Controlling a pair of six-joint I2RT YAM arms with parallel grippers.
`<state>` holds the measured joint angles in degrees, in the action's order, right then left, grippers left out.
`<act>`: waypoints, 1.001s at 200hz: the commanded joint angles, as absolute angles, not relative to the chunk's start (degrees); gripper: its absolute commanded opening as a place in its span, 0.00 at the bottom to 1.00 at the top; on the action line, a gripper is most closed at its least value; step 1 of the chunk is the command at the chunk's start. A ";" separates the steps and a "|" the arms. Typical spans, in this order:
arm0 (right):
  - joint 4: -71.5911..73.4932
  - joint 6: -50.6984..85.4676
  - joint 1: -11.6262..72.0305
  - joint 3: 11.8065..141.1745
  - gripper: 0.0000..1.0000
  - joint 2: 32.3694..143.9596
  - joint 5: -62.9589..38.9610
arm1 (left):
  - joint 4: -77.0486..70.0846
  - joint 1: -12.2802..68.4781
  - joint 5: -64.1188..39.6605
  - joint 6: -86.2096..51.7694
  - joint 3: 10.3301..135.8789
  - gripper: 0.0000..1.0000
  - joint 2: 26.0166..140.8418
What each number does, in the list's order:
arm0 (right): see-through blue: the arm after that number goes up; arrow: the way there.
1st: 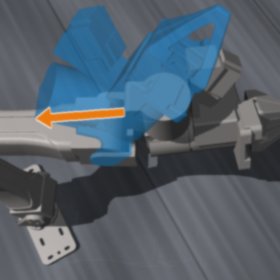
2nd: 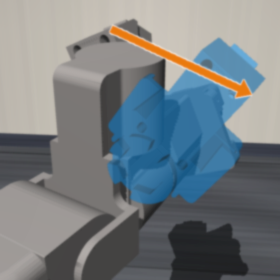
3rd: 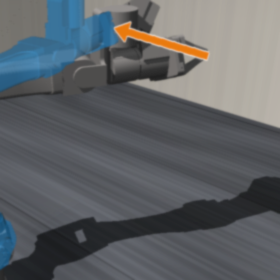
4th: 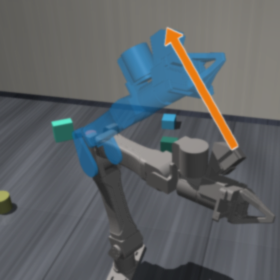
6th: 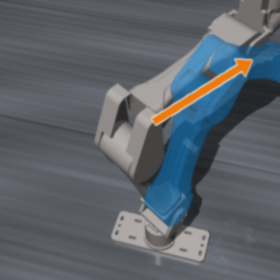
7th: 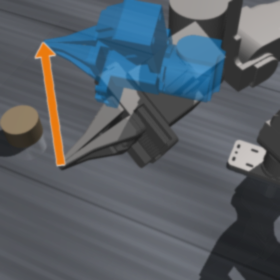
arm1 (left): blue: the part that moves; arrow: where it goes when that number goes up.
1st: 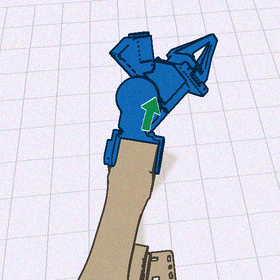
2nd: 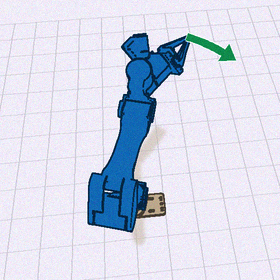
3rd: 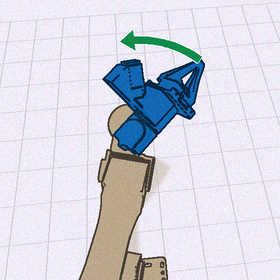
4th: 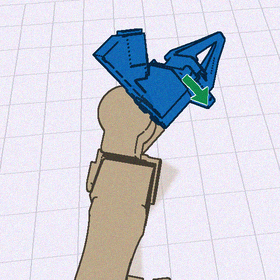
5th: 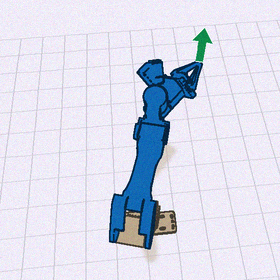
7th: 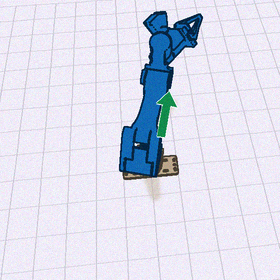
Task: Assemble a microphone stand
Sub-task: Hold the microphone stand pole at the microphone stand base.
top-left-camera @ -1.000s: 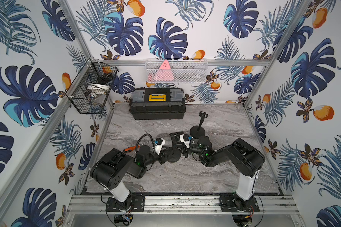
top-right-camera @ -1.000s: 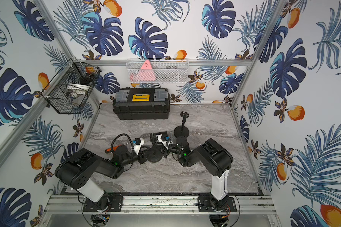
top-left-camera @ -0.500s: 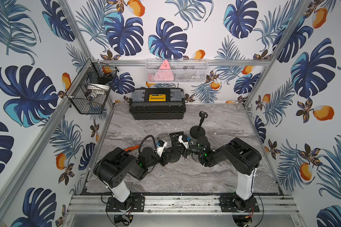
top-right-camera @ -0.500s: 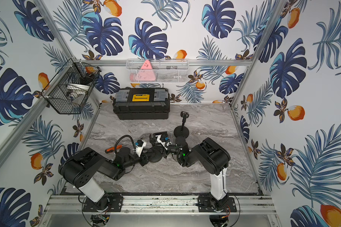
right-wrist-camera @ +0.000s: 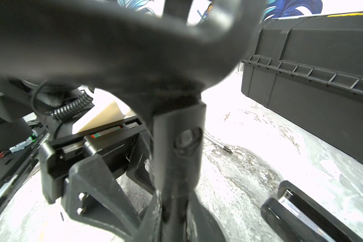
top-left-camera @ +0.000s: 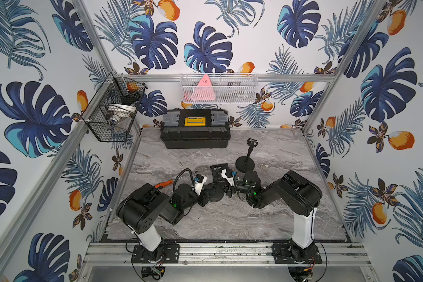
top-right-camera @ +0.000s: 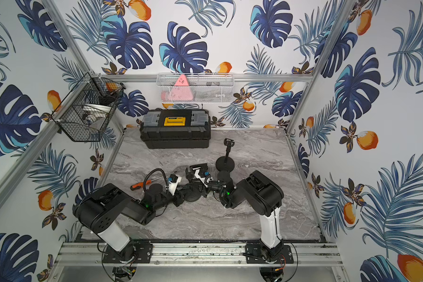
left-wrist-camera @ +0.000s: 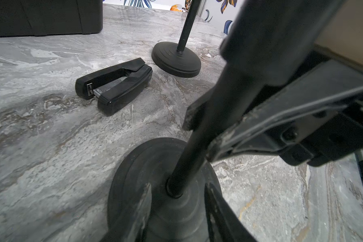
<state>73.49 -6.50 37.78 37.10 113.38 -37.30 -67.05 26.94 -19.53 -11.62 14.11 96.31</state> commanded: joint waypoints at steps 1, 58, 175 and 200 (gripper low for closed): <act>76.22 -6.67 38.14 36.18 0.00 113.16 -37.01 | -69.61 26.89 -19.60 -11.32 13.96 0.46 96.42; 76.20 -8.89 39.49 35.86 0.00 114.98 -34.18 | -71.70 26.90 -20.22 -11.16 13.71 0.46 97.69; 80.09 -9.36 41.40 32.22 0.00 116.73 -30.49 | -74.99 29.13 -21.60 -9.62 15.24 0.40 100.29; 78.50 -9.18 41.40 32.68 0.00 116.28 -31.07 | -77.49 30.58 -19.93 -8.96 15.53 0.39 102.24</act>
<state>85.14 -10.04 41.25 32.58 116.27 -29.95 -71.92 29.71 -19.75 -10.35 15.05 100.88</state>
